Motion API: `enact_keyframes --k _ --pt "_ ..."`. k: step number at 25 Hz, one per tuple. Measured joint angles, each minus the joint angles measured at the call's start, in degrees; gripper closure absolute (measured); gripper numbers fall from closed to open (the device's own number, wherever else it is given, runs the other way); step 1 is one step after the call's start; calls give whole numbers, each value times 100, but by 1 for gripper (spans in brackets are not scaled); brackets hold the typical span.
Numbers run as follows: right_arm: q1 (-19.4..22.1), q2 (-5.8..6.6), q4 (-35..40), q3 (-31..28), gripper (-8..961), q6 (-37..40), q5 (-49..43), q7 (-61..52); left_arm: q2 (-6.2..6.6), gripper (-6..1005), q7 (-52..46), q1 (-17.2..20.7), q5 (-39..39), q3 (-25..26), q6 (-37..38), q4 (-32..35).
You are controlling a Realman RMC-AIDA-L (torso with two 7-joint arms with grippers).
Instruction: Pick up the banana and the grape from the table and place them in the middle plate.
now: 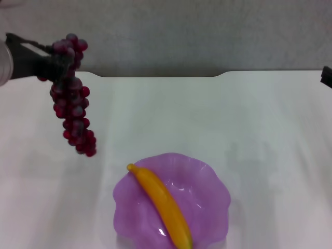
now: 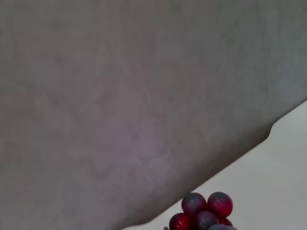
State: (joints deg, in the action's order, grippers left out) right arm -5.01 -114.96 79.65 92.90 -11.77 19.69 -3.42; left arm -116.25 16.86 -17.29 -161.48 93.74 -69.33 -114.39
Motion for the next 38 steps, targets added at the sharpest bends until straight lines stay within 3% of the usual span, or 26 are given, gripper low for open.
enact_keyframes --k 11,28,38 --pt "-15 0 -119 0 90 -1 0 0 -11 743 43 -201 171 -197 -579 -384" --pt "-42 0 -178 12 90 -19 -10 8 -1 746 732 -421 2675 -163 -1361 -453" --pt "-149 0 -196 77 91 -18 -8 8 -21 751 775 -397 2817 -429 -1280 -346"
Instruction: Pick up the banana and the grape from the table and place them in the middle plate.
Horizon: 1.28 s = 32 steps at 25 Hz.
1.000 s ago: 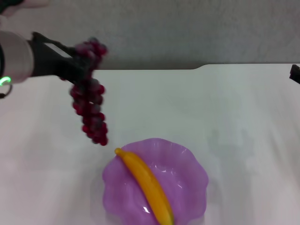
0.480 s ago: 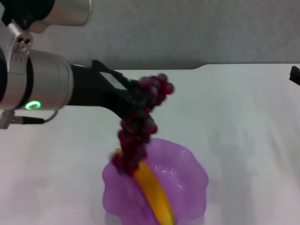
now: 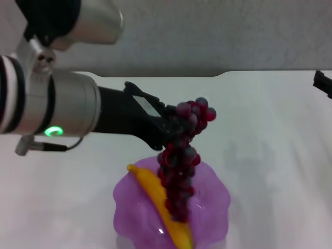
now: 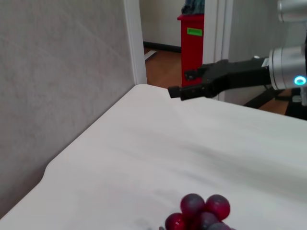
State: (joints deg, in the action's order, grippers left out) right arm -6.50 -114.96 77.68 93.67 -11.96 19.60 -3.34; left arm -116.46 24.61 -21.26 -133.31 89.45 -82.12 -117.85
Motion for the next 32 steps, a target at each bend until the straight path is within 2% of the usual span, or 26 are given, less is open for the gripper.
enact_keyframes --k 6,13,16,32 --pt "-67 0 -15 56 91 0 5 -19 -1 752 -124 155 -753 -714 666 382" --pt "-77 0 -25 55 91 0 3 -28 1 755 -138 62 -795 -1344 1302 1461" --pt "-107 0 -41 55 91 0 -1 -30 1 755 -142 -27 -796 -1562 1401 1704" --pt "-160 0 -88 94 91 0 -1 -26 0 756 -154 -219 -792 -1806 1844 2296"
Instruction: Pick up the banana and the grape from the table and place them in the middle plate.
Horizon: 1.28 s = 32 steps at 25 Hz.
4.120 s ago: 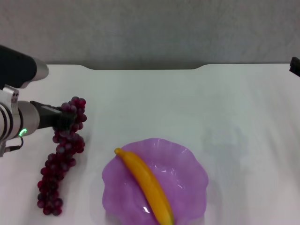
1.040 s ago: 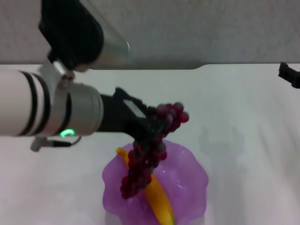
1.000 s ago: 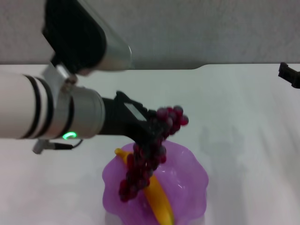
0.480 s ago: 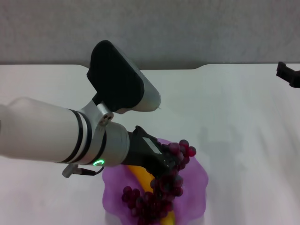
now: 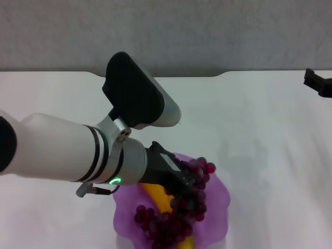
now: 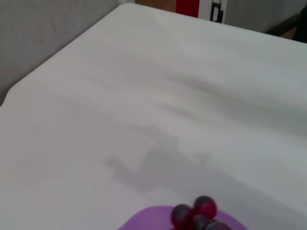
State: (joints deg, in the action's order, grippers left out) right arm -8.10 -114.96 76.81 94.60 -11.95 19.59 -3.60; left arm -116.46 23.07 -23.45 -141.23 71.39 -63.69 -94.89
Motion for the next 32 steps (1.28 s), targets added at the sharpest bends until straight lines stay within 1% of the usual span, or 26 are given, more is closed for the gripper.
enact_keyframes --k 4,13,19,30,32 --pt "-30 1 -6 12 91 -59 0 0 -7 757 -33 -46 0 -2 86 124" --pt "-39 8 -8 14 91 -75 0 0 -7 739 -95 -35 -8 -2 155 129" --pt "-43 9 -8 9 91 -130 0 5 -1 497 -110 5 -19 18 217 128" --pt "-58 9 -9 12 90 -132 0 15 12 258 -71 38 -132 118 419 129" --pt "-61 9 -8 26 90 -132 0 19 19 242 -45 62 -158 177 569 118"
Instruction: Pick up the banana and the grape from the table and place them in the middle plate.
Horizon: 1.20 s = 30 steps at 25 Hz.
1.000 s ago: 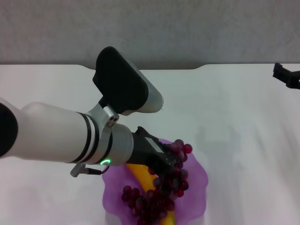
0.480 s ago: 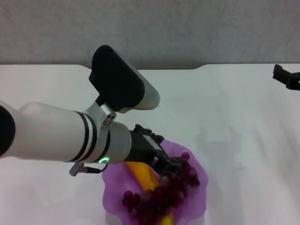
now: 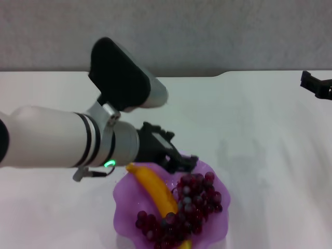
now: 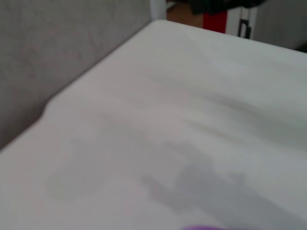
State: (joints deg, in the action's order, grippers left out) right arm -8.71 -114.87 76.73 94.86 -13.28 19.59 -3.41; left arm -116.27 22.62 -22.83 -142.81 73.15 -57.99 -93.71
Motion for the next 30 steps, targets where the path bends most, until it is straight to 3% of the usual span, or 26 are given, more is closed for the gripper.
enact_keyframes --k 2,8,15,22,30 --pt "-2 0 7 6 90 0 0 4 5 239 24 20 -4 34 96 -11" --pt "-73 0 15 52 90 0 0 7 -5 234 226 297 123 894 1284 111" --pt "-129 0 -5 89 90 2 0 8 -8 236 453 959 141 1214 3332 298" --pt "-172 0 -161 30 90 204 1 4 -8 237 536 1155 141 1207 5358 1433" --pt "-374 -3 -769 -46 90 865 56 -35 35 239 -175 1029 413 1223 6850 2626"
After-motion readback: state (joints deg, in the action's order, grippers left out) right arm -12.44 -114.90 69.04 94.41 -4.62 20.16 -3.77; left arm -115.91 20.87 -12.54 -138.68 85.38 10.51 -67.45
